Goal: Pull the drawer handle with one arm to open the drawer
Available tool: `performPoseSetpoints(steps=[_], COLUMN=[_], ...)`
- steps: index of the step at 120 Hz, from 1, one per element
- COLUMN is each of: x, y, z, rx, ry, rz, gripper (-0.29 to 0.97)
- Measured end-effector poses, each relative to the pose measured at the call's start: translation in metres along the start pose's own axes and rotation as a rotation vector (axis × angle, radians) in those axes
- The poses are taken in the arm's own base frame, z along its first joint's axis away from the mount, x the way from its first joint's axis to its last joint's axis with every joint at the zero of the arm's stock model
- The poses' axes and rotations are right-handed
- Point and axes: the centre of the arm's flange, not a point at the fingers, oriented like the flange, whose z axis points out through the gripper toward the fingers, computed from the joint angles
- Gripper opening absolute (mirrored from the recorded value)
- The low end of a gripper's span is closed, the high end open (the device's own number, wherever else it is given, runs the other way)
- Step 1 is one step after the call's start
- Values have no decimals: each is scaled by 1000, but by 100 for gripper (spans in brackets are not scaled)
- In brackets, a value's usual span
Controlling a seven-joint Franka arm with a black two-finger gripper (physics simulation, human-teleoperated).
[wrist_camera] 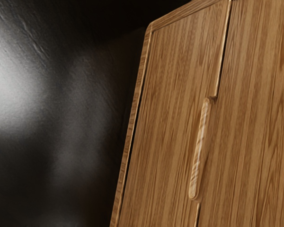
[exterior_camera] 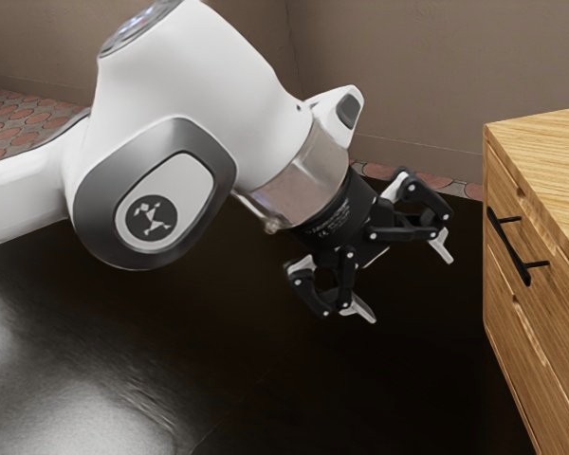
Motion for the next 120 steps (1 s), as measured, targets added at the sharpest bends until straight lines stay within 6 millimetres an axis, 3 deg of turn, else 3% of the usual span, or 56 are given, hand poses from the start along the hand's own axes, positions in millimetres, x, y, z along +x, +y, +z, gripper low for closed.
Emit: performPoseSetpoints(steps=[45,76,120], x=[-9,-4,0], y=[2,22,38], z=[1,8,32], rx=[-7,-16,-16], ry=[0,25,40], rz=[51,90,119], gripper=[68,68,68])
